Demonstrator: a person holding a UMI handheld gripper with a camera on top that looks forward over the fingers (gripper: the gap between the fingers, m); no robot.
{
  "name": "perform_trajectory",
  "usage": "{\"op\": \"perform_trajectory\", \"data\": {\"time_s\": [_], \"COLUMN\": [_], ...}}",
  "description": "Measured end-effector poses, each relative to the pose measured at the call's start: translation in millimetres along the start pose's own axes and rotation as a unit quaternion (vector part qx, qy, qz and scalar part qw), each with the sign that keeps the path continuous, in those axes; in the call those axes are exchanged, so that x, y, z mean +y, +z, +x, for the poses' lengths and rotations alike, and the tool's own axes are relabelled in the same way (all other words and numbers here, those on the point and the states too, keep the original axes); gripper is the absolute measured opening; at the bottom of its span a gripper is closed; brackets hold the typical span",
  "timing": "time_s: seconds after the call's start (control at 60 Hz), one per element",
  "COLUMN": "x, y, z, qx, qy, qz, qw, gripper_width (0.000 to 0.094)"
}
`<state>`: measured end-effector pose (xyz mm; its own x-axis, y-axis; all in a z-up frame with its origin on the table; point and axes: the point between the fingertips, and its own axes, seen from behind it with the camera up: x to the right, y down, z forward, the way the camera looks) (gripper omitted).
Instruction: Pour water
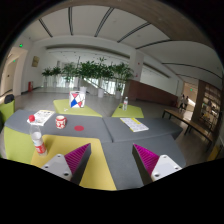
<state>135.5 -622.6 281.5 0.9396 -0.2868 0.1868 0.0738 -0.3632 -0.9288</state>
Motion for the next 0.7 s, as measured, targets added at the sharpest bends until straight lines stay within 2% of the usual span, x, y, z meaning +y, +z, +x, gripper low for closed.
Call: {"op": "perform_trajectory", "data": {"time_s": [0.233, 0.383, 0.55, 0.7], "x": [47, 79, 85, 68], "y": [5, -9, -10, 2], "z": [-34, -94, -191, -281], "qx": [-0.017, -0.057, -0.11, -0.16], "qy": [-0.001, 0.005, -0.004, 0.016], "qz": [-0.031, -0.043, -0.033, -0.013], "qw": [0.999, 0.997, 0.993, 0.987], "gripper_width": [0.086, 0.0854, 0.0857, 0.0857]}}
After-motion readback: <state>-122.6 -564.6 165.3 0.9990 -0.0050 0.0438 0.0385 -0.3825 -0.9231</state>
